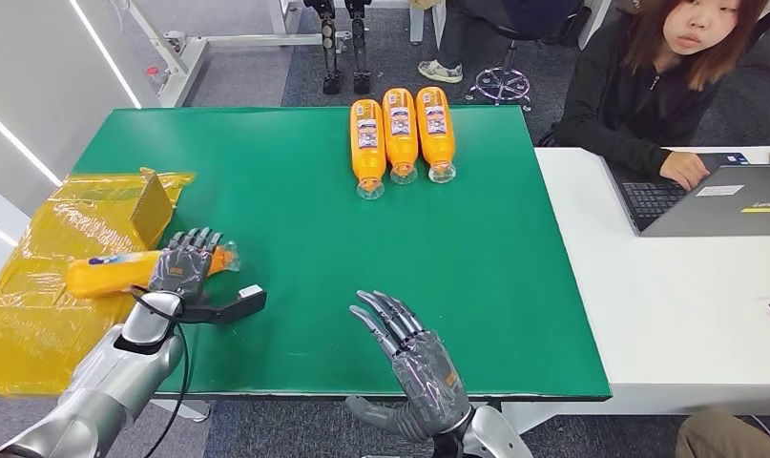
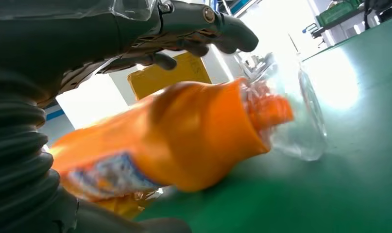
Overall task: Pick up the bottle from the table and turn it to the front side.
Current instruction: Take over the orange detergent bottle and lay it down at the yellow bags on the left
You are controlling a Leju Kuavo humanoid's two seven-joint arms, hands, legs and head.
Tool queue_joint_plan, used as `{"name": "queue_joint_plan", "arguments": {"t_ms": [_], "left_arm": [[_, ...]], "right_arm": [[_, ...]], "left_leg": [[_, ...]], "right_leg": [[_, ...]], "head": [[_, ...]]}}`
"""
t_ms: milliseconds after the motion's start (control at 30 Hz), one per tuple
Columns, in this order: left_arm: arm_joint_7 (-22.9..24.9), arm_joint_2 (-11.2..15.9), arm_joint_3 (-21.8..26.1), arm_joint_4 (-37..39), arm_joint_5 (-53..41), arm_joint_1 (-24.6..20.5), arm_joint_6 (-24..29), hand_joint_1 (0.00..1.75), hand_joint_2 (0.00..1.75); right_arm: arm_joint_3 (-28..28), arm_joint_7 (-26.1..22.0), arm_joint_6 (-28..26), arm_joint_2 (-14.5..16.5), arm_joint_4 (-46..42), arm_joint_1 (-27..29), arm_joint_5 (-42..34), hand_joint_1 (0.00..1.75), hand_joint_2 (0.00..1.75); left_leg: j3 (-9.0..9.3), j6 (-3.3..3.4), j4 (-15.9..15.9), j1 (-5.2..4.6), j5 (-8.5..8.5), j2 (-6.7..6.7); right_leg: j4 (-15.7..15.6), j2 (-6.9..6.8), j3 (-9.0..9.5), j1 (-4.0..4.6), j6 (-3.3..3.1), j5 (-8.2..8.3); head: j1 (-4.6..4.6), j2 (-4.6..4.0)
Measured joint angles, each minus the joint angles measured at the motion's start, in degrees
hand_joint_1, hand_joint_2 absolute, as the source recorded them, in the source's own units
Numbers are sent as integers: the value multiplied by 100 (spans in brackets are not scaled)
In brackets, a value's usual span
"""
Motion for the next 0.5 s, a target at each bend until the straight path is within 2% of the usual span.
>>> {"name": "queue_joint_plan", "arguments": {"t_ms": [500], "left_arm": [[36,-5,-5,27,19,-9,213,0,175]], "right_arm": [[-3,-6,22,0,42,-4,8,0,175]], "left_leg": [[0,-1,0,0,1,0]], "right_leg": [[1,0,-1,0,0,0]], "head": [[0,0]]}}
